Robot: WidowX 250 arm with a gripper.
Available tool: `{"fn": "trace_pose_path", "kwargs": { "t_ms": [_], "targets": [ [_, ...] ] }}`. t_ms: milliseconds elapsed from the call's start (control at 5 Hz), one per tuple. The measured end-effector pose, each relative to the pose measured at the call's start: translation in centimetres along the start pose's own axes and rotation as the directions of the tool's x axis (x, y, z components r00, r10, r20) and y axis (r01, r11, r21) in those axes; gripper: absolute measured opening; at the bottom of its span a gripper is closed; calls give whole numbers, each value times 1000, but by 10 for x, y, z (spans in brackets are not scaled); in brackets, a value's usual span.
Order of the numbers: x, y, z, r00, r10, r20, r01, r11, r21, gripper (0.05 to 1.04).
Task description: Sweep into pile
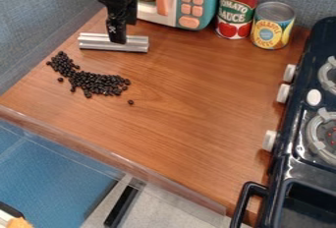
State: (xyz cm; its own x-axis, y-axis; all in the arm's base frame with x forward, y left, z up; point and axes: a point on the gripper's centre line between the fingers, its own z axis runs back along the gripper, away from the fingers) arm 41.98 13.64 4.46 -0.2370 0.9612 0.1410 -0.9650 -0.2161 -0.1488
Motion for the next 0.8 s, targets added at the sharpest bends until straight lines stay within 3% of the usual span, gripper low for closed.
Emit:
{"fn": "trace_pose_path", "kwargs": {
  "t_ms": [200,600,800],
  "targets": [
    [-3,7,-17,1000,0,-2,0,999,44,1001],
    [-5,10,-23,999,44,-10,-44,998,51,944],
    [1,10,-25,997,79,-23,-77,996,47,647]
  ]
}}
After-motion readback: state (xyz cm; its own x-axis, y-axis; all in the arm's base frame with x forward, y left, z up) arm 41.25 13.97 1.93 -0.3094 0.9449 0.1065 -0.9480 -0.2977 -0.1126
